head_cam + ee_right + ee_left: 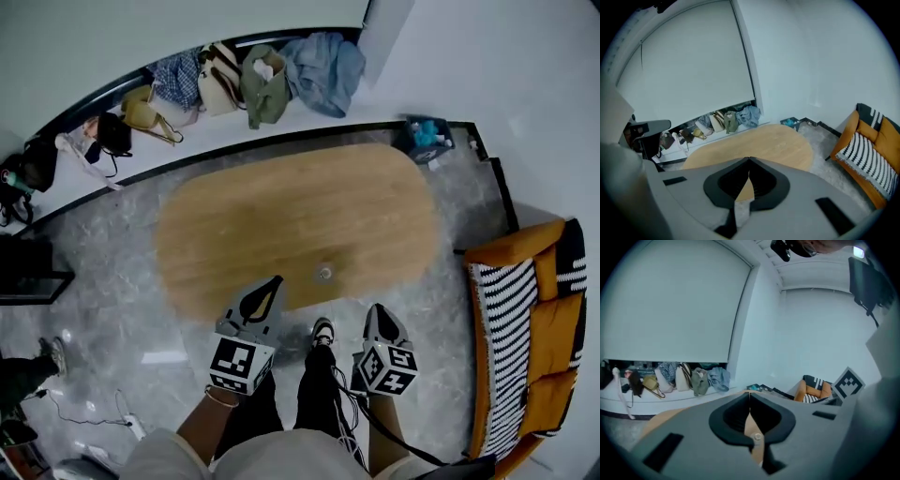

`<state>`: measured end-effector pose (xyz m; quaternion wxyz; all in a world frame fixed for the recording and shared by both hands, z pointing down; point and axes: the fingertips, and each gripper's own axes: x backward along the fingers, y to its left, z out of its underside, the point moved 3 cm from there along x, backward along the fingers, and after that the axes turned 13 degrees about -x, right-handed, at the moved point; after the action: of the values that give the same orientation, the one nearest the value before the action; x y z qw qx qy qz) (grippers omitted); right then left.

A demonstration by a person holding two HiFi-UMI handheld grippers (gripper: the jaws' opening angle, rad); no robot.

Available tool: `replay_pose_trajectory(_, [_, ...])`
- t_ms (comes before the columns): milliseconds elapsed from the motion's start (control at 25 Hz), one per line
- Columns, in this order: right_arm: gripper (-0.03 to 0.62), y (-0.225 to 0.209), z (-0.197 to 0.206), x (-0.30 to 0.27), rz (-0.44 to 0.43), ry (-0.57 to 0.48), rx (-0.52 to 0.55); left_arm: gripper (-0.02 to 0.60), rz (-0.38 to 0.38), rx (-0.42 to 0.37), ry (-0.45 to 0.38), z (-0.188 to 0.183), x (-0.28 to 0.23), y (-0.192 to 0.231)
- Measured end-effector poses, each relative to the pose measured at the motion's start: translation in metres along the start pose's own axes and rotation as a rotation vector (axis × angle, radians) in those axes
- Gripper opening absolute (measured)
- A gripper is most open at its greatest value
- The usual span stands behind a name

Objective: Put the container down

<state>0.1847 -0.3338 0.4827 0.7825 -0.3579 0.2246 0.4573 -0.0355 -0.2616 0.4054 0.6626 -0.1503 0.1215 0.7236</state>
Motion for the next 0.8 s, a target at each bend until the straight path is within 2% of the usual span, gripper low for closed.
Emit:
replay_pose_trajectory(240, [0.023, 0.02, -0.074, 0.068, -0.003, -0.157, 0.073, 0.008, -0.107, -0.001, -0.015, -0.062, 0.064, 0.024])
replay_pose_trajectory(480, [0.023, 0.035, -0.148, 0.122, 0.002, -0.351, 0.149, 0.008, -0.218, -0.012, -0.053, -0.105, 0.105, 0.054])
replay_pose_trajectory(640, [0.023, 0.036, -0.174, 0.146, 0.003, -0.413, 0.227, 0.008, -0.302, -0.025, -0.101, -0.13, 0.122, 0.074])
replay_pose_trajectory(800, [0.023, 0.031, -0.185, 0.156, 0.002, -0.433, 0.263, 0.008, -0.34, -0.048, -0.134, -0.146, 0.117, 0.08])
